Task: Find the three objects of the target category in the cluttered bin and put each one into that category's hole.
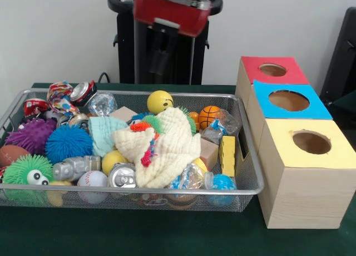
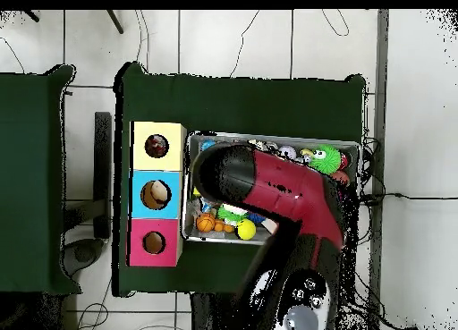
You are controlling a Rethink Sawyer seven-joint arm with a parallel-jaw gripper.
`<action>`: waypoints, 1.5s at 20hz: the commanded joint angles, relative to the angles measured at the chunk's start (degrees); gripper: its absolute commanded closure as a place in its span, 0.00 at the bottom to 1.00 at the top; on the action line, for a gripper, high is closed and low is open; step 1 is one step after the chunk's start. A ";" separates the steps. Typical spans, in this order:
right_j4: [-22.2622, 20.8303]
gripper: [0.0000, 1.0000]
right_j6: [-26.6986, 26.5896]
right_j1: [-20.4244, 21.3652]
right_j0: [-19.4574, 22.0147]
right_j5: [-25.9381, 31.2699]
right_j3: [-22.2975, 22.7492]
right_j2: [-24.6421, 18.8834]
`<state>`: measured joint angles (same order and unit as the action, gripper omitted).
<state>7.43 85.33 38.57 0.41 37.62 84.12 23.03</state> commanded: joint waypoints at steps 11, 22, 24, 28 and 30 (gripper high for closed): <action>-13.09 1.00 -11.88 6.42 14.21 -1.53 14.17 -15.64; -21.67 1.00 -12.18 7.06 25.78 -8.46 18.81 -24.52; -23.43 1.00 -11.34 5.96 27.80 -10.72 19.24 -26.46; -26.97 1.00 -9.32 4.13 30.65 -13.94 19.15 -29.15; -28.34 1.00 -8.35 3.12 31.82 -15.12 18.92 -30.31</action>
<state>-15.30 85.28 45.29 29.40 26.72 97.36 2.60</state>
